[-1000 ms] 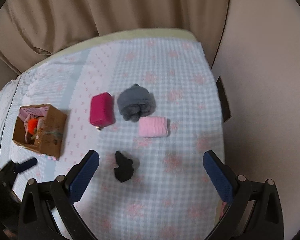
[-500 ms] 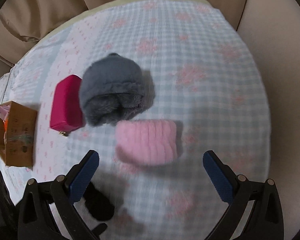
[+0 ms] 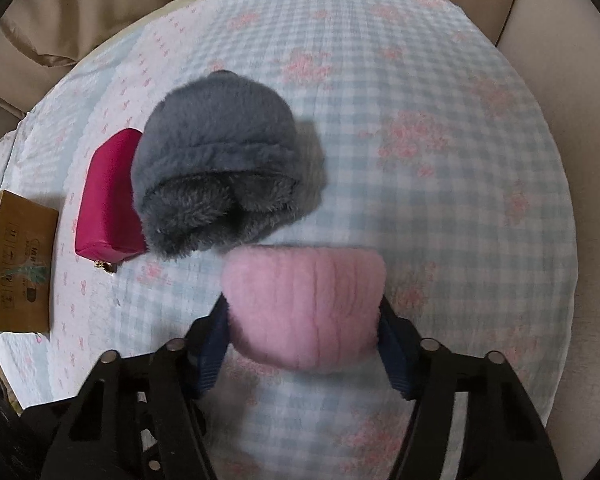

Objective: Organize soft objects
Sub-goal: 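Grasp the black scrunchie with the left tool while the right tool grasps the pink sponge, then carry the scrunchie and pink sponge over the box and open both tools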

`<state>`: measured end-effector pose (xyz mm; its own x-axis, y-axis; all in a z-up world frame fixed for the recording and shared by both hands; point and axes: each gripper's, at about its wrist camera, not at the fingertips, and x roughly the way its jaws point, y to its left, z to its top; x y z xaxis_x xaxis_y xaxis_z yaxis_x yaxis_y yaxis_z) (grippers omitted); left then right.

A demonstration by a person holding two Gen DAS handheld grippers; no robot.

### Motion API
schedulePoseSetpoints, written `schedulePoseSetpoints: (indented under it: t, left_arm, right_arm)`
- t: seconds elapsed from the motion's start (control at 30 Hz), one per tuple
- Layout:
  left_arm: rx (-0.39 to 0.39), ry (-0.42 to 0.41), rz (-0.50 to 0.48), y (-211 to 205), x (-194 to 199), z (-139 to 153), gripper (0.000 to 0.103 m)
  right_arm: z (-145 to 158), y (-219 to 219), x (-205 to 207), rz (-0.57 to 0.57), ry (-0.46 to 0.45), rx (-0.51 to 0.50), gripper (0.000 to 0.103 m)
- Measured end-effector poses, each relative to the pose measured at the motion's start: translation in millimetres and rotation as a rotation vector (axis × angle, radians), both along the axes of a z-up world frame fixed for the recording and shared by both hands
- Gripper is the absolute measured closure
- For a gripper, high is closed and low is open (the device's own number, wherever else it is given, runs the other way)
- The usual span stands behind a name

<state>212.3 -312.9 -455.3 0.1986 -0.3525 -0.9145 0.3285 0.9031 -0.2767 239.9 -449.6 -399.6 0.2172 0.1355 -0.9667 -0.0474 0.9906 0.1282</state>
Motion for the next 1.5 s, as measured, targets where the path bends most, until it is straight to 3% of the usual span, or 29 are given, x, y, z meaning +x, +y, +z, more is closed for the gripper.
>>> schedulePoseSetpoints:
  t: [0.2,0.47,1.0,1.3,1.5]
  left_arm:
    - [-0.017,-0.021,0.02,12.3,6.3,14.4,0.087]
    - [-0.04,-0.069,0.043,28.5,4.1,51.9,0.087]
    - [-0.092,-0.234,0.127,79.9,-29.5,201.8,0.087]
    - [-0.093,-0.307,0.214,151.0,-51.1,284.4,0.087]
    - [-0.096,-0.337,0.278,213.5,-56.8,313.6,0.087]
  right_arm:
    - [12.7,2.6,-5.9,-0.008,-0.025,-0.001,0.064]
    - [51.4,6.8,-16.6,-0.034,-0.082,0.001,0.065]
    - [200.9,53.9,-73.1,-0.025,-0.238,0.008,0.065]
    - [271.5,120.8,-98.2,0.048,-0.304,0.037,0.065]
    - [293.3,176.5,-104.9,0.081,-0.323,0.067,0.065]
